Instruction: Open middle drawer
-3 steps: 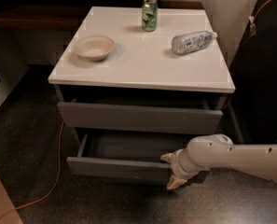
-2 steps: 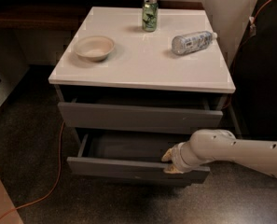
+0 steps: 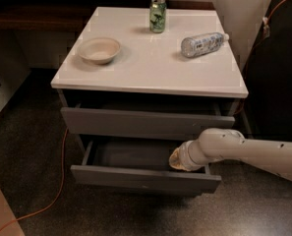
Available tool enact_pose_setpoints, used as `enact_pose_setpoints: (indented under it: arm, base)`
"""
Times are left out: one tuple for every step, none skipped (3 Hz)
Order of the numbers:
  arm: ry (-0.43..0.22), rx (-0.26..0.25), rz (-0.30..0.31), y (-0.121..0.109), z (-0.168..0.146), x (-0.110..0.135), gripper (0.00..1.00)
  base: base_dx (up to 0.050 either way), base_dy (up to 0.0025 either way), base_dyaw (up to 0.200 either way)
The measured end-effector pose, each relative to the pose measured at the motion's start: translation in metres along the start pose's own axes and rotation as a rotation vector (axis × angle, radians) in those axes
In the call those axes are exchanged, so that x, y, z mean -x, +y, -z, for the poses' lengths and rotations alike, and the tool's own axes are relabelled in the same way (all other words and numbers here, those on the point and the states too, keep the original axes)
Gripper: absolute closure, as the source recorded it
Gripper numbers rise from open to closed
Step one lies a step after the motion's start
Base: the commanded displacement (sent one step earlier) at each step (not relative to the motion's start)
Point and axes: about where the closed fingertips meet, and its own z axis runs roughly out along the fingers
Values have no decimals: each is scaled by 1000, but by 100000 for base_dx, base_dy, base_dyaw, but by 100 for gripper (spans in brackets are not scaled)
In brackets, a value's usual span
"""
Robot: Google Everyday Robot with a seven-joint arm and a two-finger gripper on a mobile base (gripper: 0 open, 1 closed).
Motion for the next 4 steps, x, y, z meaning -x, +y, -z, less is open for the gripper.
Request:
enact_pose_setpoints:
  arm:
    - [0,0,0,0,0,0,100]
    - [-9,-3,-30,2,-13,-2,100]
    - [-29,-7,-53,-2,-33,-4,100]
    - [-35,-19,-68,-12,-50,-7,100]
  base:
    - [0,0,0]
    - [0,0,0]
    - [0,0,0]
    - [0,0,0]
